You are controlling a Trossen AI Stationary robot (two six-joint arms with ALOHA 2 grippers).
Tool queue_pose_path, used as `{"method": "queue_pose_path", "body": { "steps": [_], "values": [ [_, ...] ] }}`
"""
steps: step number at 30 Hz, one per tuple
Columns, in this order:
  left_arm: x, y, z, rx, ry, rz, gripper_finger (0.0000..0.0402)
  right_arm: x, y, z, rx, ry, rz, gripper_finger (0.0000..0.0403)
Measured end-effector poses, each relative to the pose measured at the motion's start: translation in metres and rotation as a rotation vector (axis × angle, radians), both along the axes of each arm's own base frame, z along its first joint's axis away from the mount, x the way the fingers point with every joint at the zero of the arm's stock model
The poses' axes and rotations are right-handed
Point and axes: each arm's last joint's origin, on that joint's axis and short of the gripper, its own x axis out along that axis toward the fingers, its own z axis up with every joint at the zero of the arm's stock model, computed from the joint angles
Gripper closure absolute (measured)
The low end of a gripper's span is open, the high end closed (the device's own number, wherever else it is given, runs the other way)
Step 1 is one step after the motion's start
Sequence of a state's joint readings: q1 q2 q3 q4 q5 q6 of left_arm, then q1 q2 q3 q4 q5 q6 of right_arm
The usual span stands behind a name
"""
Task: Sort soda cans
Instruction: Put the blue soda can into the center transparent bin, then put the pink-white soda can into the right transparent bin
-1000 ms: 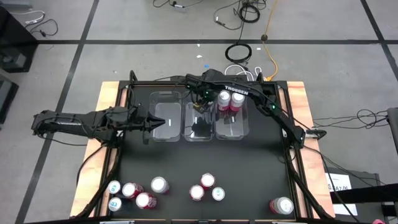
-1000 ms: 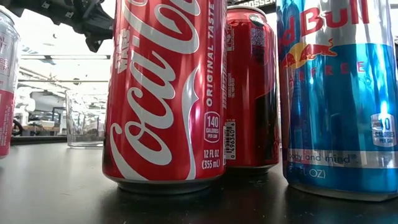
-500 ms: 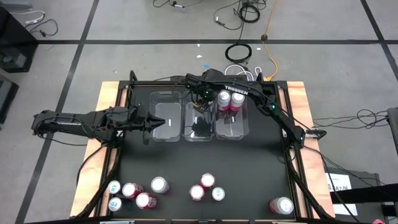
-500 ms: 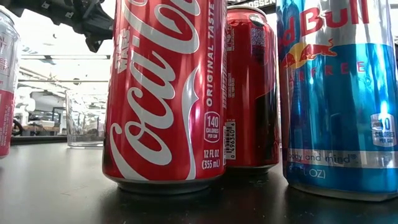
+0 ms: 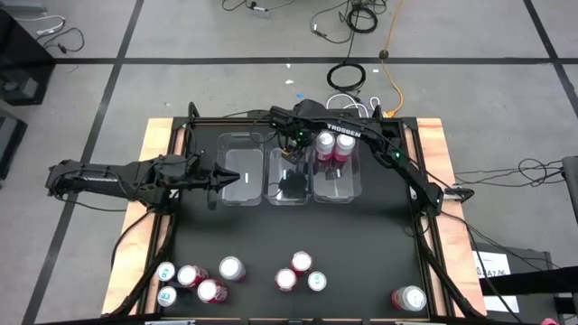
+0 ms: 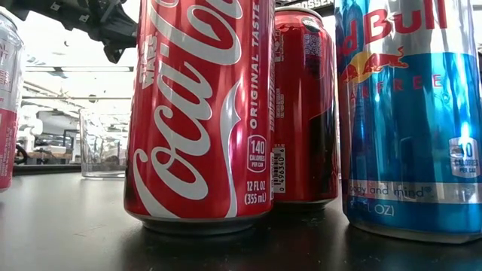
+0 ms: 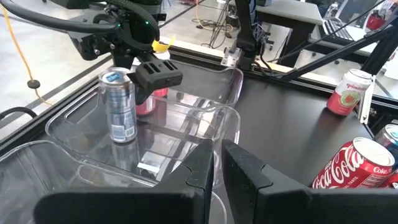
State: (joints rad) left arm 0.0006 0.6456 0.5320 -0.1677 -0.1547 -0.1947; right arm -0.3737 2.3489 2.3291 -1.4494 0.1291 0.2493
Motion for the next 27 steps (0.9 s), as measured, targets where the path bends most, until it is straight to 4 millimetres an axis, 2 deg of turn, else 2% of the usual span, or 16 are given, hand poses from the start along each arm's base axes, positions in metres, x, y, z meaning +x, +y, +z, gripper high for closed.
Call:
{"method": "queue_pose_path", "body": {
  "steps": [4,10,19,23,27],
  "values": [
    [0.000,0.000,0.000,0.000,0.000,0.000,0.0359,-0.001,0.000,0.001,0.003,0.006,0.000,0.0098],
    [0.000,0.000,0.000,0.000,0.000,0.000,0.0359,-0.006,0.002,0.014,0.002,0.005,0.000,0.0098],
    [0.000,0.000,0.000,0.000,-0.002,0.000,0.0359,-0.024,0.011,0.059,-0.031,-0.102,-0.064,0.0099],
    [0.000,0.000,0.000,-0.006,-0.003,0.002,0.0359,-0.035,0.029,0.086,-0.039,-0.163,-0.101,0.0099],
    [0.000,0.000,0.000,-0.007,-0.003,0.002,0.0359,-0.041,0.061,0.112,-0.105,-0.220,-0.084,0.0099]
  ]
}}
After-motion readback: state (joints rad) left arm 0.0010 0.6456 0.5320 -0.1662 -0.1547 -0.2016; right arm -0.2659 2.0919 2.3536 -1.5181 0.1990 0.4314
